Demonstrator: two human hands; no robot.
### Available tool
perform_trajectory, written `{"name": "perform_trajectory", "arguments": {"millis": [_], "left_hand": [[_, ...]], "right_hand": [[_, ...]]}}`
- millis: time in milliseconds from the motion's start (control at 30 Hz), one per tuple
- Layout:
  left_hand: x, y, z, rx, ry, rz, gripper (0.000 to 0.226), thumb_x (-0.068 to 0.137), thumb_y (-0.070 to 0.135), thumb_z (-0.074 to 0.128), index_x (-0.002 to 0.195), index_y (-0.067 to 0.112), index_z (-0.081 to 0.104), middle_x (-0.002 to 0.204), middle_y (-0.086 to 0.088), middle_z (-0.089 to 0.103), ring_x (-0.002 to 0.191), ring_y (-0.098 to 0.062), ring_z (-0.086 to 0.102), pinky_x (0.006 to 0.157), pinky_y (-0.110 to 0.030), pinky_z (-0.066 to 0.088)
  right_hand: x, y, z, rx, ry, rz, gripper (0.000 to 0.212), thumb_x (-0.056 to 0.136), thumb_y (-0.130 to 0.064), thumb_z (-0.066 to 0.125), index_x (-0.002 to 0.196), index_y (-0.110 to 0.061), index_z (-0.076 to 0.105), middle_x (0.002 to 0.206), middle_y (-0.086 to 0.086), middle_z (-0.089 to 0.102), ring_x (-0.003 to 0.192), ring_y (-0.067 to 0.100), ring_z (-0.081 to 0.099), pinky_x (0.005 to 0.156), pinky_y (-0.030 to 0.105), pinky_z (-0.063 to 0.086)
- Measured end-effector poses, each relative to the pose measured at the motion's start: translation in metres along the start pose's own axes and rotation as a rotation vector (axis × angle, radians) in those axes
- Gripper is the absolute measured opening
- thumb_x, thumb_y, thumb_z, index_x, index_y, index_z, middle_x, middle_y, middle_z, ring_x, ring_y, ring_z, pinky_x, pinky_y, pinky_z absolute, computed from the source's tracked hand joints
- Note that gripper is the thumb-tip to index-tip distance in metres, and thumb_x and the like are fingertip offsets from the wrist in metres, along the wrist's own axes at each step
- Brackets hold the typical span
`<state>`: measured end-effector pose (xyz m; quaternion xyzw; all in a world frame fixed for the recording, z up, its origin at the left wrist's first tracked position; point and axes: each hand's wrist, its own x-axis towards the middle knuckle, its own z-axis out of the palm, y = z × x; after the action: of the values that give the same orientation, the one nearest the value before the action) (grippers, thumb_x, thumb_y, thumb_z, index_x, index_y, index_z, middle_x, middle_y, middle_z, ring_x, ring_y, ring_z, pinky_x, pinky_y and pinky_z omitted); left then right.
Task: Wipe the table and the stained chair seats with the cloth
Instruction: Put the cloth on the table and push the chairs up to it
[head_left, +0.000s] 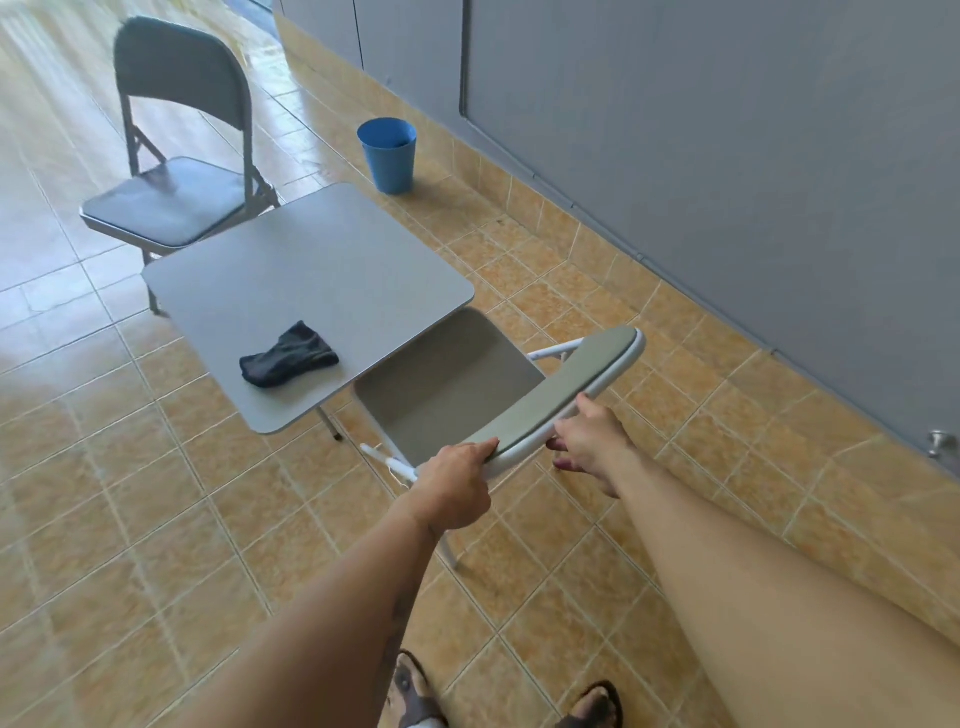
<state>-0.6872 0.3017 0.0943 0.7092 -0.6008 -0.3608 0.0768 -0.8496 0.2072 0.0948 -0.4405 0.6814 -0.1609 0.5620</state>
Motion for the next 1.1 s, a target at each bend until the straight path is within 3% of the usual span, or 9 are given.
{"name": "perform_trajectory", "arguments": {"millis": [133,300,500,667,800,867,933,1000,1100], "left_hand": [[0.008,-0.015,-0.013,0.009,-0.003,-0.004,0.067,0.083,0.006,0.048,0.146,0.025,0.041,0.136,-0.002,0.057,0.121,-0.025,0.054,0.105,-0.038,0.045],[0.015,-0.025,-0.019,-0.089,0.081,-0.072,0.066,0.084,0.008,0.05,0.147,0.023,0.042,0.145,0.002,0.05,0.131,-0.023,0.047,0.113,-0.034,0.037],[0.018,-0.021,-0.028,-0.141,0.079,-0.134,0.052,0.081,0.009,0.049,0.13,0.022,0.058,0.126,-0.005,0.065,0.113,-0.027,0.059,0.101,-0.038,0.049],[0.026,-0.019,-0.034,-0.145,0.028,-0.167,0.058,0.082,0.011,0.048,0.139,0.023,0.052,0.13,-0.006,0.061,0.108,-0.025,0.062,0.097,-0.036,0.053],[0.02,-0.013,-0.046,-0.146,-0.007,-0.174,0.052,0.084,0.015,0.049,0.136,0.022,0.056,0.128,-0.005,0.063,0.105,-0.022,0.064,0.094,-0.031,0.054],[0.015,-0.011,-0.053,-0.192,0.029,-0.204,0.051,0.086,0.014,0.05,0.137,0.018,0.057,0.131,-0.003,0.063,0.113,-0.021,0.062,0.099,-0.028,0.049],[-0.003,-0.008,-0.073,-0.256,0.129,-0.225,0.049,0.087,0.013,0.051,0.136,0.014,0.058,0.13,-0.003,0.064,0.116,-0.02,0.061,0.1,-0.028,0.048],[-0.005,-0.006,-0.08,-0.316,0.167,-0.235,0.047,0.088,0.01,0.051,0.134,0.012,0.06,0.128,-0.005,0.065,0.115,-0.02,0.062,0.095,-0.025,0.049],[-0.021,-0.012,-0.11,-0.424,0.294,-0.26,0.043,0.087,0.007,0.05,0.127,0.009,0.064,0.118,-0.006,0.069,0.097,-0.018,0.066,0.074,-0.019,0.052]], "right_hand": [[0.009,-0.018,0.018,0.029,-0.023,-0.007,0.071,0.09,-0.009,0.042,0.154,-0.032,0.023,0.129,0.009,0.057,0.095,0.021,0.069,0.052,0.025,0.051],[0.022,-0.03,0.026,0.012,-0.043,-0.036,0.07,0.092,-0.009,0.044,0.155,-0.031,0.021,0.13,0.008,0.055,0.099,0.02,0.067,0.054,0.026,0.052],[0.028,-0.034,0.025,-0.042,-0.062,-0.05,0.07,0.093,-0.009,0.042,0.155,-0.03,0.018,0.136,0.007,0.049,0.106,0.023,0.063,0.061,0.03,0.055],[0.028,-0.039,0.019,-0.071,-0.111,-0.068,0.07,0.095,-0.008,0.043,0.155,-0.03,0.016,0.136,0.007,0.044,0.11,0.024,0.058,0.074,0.033,0.06],[0.019,-0.054,-0.001,-0.244,-0.214,-0.035,0.041,0.095,-0.015,0.053,0.135,-0.023,0.048,0.131,0.007,0.048,0.112,0.024,0.055,0.076,0.035,0.059],[0.011,-0.074,-0.01,-0.315,-0.203,-0.053,0.033,0.094,-0.015,0.054,0.127,-0.018,0.051,0.126,0.008,0.052,0.109,0.024,0.055,0.082,0.039,0.058],[-0.008,-0.103,-0.011,-0.334,-0.171,-0.149,0.042,0.095,-0.012,0.05,0.136,-0.016,0.046,0.114,0.008,0.053,0.105,0.025,0.055,0.082,0.041,0.058],[-0.011,-0.115,-0.009,-0.377,-0.159,-0.186,0.051,0.095,-0.011,0.049,0.145,-0.014,0.04,0.105,0.005,0.053,0.099,0.025,0.056,0.086,0.044,0.058],[-0.029,-0.143,0.01,-0.448,-0.187,-0.285,0.059,0.095,-0.014,0.051,0.151,-0.016,0.031,0.119,0.007,0.052,0.102,0.025,0.057,0.09,0.046,0.056]]}}
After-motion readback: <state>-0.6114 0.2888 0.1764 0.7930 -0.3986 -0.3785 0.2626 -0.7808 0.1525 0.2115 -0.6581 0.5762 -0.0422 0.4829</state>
